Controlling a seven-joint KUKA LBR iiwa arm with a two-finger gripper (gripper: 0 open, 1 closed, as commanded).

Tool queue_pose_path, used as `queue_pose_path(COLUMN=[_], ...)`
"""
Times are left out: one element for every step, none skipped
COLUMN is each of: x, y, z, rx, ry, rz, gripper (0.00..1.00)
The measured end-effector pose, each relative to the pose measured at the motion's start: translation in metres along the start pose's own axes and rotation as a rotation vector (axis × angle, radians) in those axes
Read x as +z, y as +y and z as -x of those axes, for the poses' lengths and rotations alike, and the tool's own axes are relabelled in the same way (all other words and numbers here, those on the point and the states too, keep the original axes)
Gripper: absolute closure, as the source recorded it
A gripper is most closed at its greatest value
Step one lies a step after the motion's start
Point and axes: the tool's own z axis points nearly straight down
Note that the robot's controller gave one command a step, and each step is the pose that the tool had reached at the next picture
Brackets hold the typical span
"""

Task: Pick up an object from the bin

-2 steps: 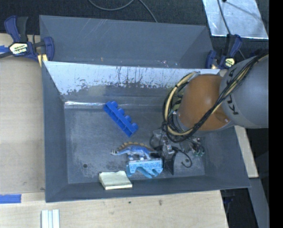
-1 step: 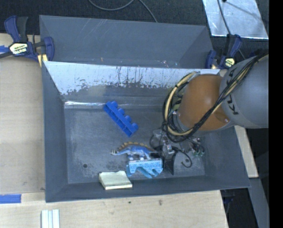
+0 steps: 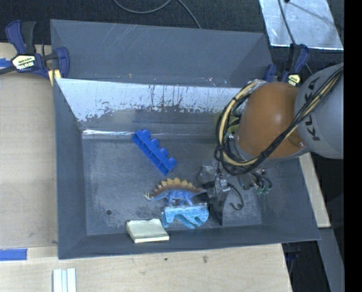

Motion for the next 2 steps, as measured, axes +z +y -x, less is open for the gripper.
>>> queue_pose_path(x=[-0.054,-0.112], y=[0.004,0.001], z=[0.018,0.010], rx=[-0.016,-0.006], ry=[-0.008,-0.001], rz=[-0.002,0.000], gripper=[1.00,1.00])
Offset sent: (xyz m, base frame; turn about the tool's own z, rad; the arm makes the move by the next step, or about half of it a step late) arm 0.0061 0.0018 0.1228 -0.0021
